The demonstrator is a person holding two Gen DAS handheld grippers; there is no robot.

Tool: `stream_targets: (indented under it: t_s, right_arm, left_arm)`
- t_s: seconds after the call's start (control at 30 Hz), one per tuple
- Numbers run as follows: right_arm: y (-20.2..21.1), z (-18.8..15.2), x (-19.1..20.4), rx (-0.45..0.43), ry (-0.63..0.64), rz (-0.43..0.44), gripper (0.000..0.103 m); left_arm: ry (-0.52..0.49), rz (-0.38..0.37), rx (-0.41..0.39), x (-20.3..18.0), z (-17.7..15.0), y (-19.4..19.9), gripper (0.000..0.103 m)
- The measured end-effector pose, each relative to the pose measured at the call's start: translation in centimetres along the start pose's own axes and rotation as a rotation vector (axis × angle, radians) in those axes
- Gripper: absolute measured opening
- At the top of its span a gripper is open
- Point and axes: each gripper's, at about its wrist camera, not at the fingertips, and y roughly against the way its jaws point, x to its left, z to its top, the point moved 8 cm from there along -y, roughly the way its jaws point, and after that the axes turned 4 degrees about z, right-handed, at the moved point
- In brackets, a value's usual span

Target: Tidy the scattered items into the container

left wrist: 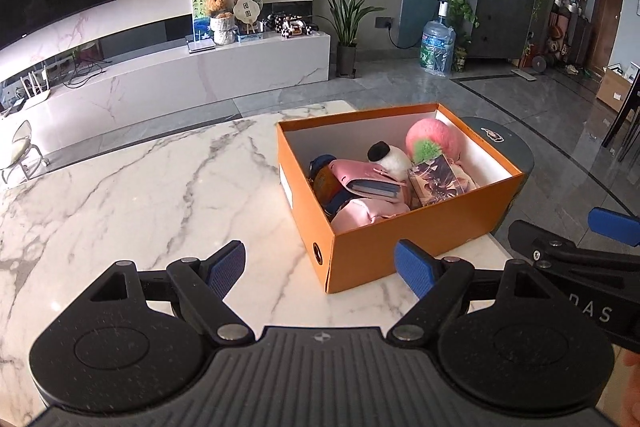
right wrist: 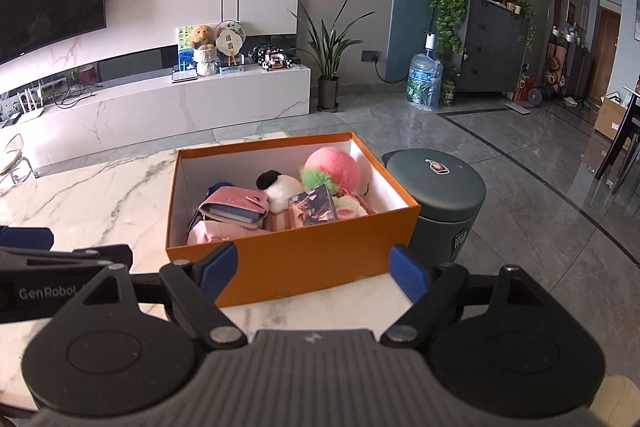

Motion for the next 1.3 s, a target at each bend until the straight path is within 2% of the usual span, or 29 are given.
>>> stream_targets:
  t_s: [0.53,0.7,1.3]
  right_arm:
    - [0.7,-0.1,0.8,-0.011,-0.008,0.021,0.086]
    - [0.8,0.1,1.2,-0.018,0.001,0.023,0.086]
    - [0.9,0.5,2.3,-0.024,0.037,0.008,0.086]
  left_arm:
    - [-0.004,0.035,-0.034,0.2,0.4,1.2,0.097]
    - [0.005,0.035,-0.037,0.4,0.5,1.3,0.092]
    - [0.018,0.041,-0.042,1.3,0.6,1.4,0.09]
